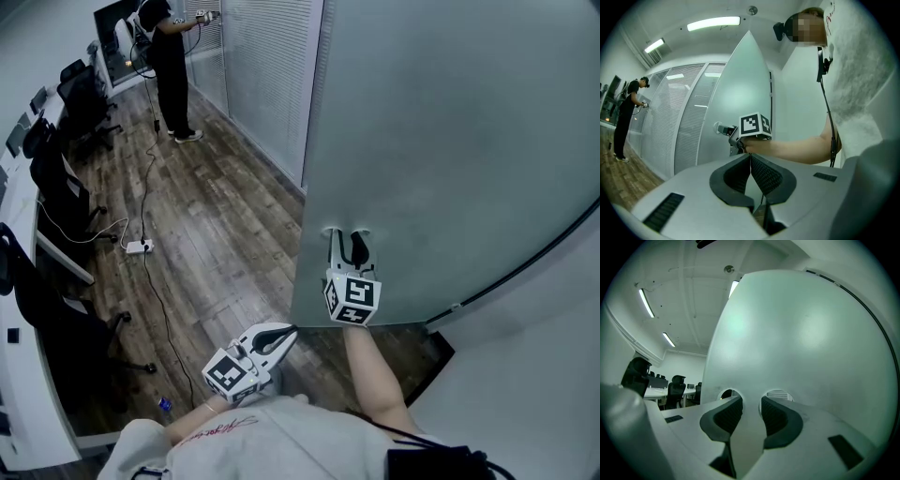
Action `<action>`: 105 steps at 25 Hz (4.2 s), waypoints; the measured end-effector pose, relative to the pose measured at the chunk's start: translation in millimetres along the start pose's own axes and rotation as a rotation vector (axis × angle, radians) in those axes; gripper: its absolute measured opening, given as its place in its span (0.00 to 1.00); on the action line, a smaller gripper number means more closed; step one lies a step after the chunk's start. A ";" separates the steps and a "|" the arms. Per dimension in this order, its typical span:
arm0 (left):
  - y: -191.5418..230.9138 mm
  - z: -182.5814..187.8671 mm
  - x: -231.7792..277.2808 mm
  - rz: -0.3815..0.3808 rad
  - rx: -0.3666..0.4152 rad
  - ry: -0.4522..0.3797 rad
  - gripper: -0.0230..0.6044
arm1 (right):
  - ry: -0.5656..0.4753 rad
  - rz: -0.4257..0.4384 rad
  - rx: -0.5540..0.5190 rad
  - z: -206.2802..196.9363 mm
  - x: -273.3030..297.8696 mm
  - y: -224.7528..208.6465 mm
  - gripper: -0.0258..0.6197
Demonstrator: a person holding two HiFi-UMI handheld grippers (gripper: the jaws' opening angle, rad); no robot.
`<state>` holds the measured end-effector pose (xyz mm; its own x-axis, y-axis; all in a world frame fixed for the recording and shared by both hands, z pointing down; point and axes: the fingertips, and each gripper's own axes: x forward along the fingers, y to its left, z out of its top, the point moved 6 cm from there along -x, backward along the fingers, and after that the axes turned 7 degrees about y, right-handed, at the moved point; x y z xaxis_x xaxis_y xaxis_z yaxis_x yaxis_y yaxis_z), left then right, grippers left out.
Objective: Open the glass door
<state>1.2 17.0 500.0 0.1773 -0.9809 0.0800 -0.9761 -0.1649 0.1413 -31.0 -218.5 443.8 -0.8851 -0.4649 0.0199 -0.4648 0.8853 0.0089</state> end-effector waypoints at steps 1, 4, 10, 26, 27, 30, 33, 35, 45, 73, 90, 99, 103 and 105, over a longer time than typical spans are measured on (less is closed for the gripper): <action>-5.1 -0.3 -1.1 0.004 -0.002 -0.001 0.07 | -0.004 0.013 0.000 0.0 -4.6 1.3 0.25; -17.5 -1.4 -5.0 0.006 -0.008 0.000 0.07 | -0.009 0.048 -0.006 -0.4 -19.9 4.6 0.25; -10.8 7.2 -14.7 -0.032 0.032 -0.019 0.07 | 0.010 0.068 -0.022 -0.7 -47.7 16.1 0.25; -9.3 3.5 -53.3 -0.258 0.054 0.043 0.07 | 0.012 0.076 -0.022 -2.9 -147.6 16.6 0.25; -12.1 2.8 -55.0 -0.276 0.054 0.047 0.07 | 0.014 0.083 -0.023 -2.1 -154.2 17.4 0.25; -25.1 -0.2 -56.9 -0.323 0.056 0.050 0.07 | 0.021 0.097 -0.024 -3.1 -177.7 16.6 0.25; -36.2 0.6 -52.5 -0.366 0.072 0.041 0.07 | 0.023 0.111 -0.024 -3.4 -196.0 11.3 0.25; -42.9 -1.5 -50.4 -0.388 0.082 0.041 0.07 | 0.029 0.127 -0.021 -4.8 -208.6 10.1 0.25; -92.6 7.3 -30.6 -0.417 0.042 0.011 0.07 | 0.049 0.192 -0.026 -2.4 -270.5 3.4 0.25; -234.6 -21.5 -4.5 -0.705 0.009 0.104 0.07 | -0.007 0.327 -0.008 -9.1 -436.9 -44.5 0.25; -243.3 -31.3 -4.4 -0.712 0.007 0.108 0.07 | -0.043 0.312 0.013 -17.9 -508.1 -66.8 0.25; -253.2 -42.1 -2.1 -0.738 0.030 0.128 0.07 | -0.050 0.255 0.025 -25.8 -538.9 -77.8 0.24; -259.7 -37.0 -0.8 -0.757 0.034 0.128 0.07 | -0.049 0.239 0.032 -19.0 -550.0 -82.3 0.24; -263.1 -32.1 0.0 -0.757 0.030 0.133 0.07 | -0.047 0.231 0.036 -14.7 -556.5 -85.1 0.23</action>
<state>262.1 63.7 494.6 0.8102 -0.5792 0.0900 -0.5853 -0.7911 0.1779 501.4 -35.1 446.6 -0.9678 -0.2498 -0.0295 -0.2491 0.9681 -0.0259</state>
